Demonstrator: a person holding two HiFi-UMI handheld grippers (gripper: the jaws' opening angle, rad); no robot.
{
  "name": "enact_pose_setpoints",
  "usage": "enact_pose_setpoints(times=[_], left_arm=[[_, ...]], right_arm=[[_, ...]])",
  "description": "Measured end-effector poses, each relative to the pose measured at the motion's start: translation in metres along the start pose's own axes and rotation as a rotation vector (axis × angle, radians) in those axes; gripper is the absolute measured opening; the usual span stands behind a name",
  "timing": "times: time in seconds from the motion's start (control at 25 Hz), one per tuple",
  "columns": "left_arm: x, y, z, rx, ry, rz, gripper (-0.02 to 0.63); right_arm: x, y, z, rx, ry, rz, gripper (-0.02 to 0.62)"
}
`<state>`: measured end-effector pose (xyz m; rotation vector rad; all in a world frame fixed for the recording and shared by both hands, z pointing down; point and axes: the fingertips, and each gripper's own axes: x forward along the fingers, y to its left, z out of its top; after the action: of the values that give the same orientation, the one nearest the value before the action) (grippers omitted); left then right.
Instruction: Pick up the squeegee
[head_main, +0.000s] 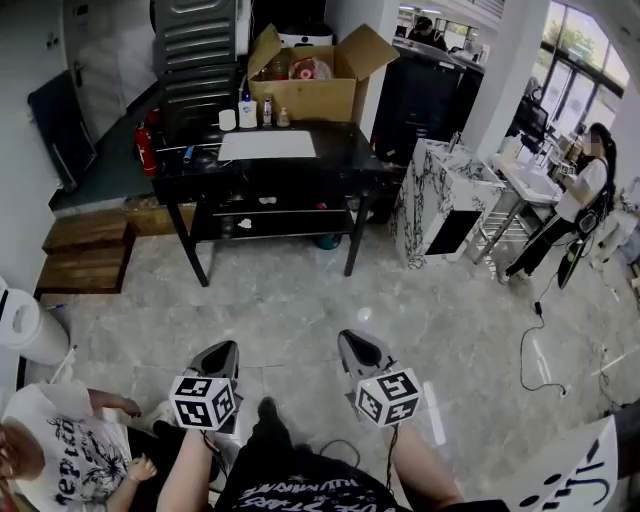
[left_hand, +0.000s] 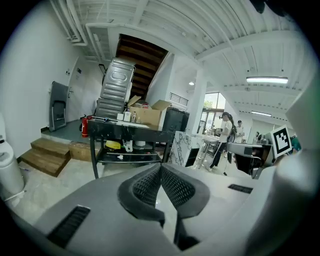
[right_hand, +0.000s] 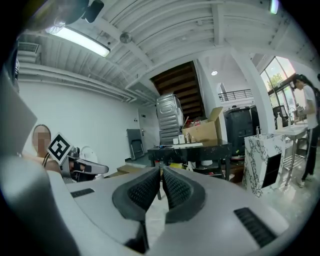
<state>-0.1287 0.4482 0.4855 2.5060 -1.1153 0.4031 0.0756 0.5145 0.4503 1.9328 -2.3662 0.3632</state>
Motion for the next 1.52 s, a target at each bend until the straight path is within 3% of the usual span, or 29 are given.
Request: enact_pose_setpoints(times=[0.32, 0.64, 1.08, 1.52], left_arm=[[0.008, 0.014, -0.016, -0.026, 0.021, 0.02, 0.02], [0.062, 0.053, 0.008, -0.039, 0.037, 0.018, 0.02], [0.199, 0.126, 0.082, -0.049, 0.052, -0.008, 0.02], [0.289, 0.227, 0.141, -0.063, 0.067, 0.008, 0.02]], right_arm=[[0.011, -0.011, -0.024, 0.068, 0.007, -0.016, 0.049], [0.069, -0.035, -0.024, 0.057, 0.055, -0.017, 0.049], [0.205, -0.107, 0.017, 0.077, 0.065, -0.075, 0.049], [0.368, -0.13, 0.051, 0.088, 0.082, -0.053, 0.049]])
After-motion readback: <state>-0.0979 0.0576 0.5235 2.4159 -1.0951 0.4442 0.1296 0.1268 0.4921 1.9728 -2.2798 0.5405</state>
